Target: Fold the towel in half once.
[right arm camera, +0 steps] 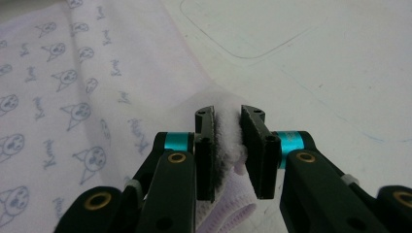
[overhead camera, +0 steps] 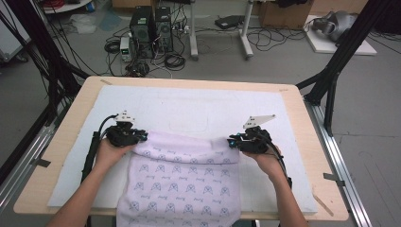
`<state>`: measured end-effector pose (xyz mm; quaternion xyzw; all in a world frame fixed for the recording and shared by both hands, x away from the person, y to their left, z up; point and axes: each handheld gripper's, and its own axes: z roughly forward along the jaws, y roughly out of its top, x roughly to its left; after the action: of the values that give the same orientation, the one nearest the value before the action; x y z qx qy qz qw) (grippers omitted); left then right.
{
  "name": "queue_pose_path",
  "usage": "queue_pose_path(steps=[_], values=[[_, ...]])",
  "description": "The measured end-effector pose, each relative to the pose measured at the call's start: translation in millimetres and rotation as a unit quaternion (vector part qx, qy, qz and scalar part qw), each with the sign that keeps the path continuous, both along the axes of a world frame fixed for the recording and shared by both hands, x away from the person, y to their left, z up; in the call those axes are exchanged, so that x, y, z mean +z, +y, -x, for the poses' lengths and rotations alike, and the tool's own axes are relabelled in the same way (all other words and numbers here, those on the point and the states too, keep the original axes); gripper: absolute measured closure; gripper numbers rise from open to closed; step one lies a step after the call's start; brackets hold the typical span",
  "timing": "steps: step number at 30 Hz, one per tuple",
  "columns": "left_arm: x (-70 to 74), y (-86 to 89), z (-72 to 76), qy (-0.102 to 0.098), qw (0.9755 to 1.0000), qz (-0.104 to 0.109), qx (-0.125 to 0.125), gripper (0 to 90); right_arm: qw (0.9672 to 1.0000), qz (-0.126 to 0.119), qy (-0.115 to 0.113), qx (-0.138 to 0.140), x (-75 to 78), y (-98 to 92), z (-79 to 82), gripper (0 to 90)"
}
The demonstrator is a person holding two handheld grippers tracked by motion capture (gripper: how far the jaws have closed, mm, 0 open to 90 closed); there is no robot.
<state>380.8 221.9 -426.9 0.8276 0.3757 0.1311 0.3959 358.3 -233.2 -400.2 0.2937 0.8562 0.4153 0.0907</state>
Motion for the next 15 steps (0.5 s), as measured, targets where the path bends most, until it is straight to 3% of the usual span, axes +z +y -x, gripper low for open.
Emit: queue_pose_path(steps=[2,4,8,10,11,13,15], values=[[3.6,3.2,2.3,-0.006,1.0,0.005,-0.001,85.5,1.0,-0.001,-0.002,0.001,0.9,0.4,0.7,76.0],[11.0,7.2,7.5,-0.025,0.9996,0.01,0.005,85.5,1.0,-0.001,-0.007,0.006,3.2,0.9,3.5,76.0],[31.4,15.5,25.5,-0.064,0.997,0.044,0.005,85.1,0.9995,-0.012,-0.028,0.011,13.5,0.4,14.2,76.1],[40.3,19.3,40.3,-0.085,0.995,0.054,-0.003,85.0,0.999,-0.017,-0.038,0.015,20.0,-0.8,23.3,76.2],[43.0,21.8,49.2,-0.086,0.9943,0.062,-0.01,85.0,0.9986,-0.019,-0.044,0.02,22.9,-1.6,28.7,76.2],[44.7,27.5,73.3,-0.099,0.9931,0.058,-0.023,85.1,0.9975,-0.031,-0.056,0.032,27.4,-3.8,44.8,76.4],[40.9,35.4,98.8,-0.097,0.9921,0.069,-0.038,85.0,0.9961,-0.041,-0.062,0.049,28.2,-6.0,65.5,76.3]])
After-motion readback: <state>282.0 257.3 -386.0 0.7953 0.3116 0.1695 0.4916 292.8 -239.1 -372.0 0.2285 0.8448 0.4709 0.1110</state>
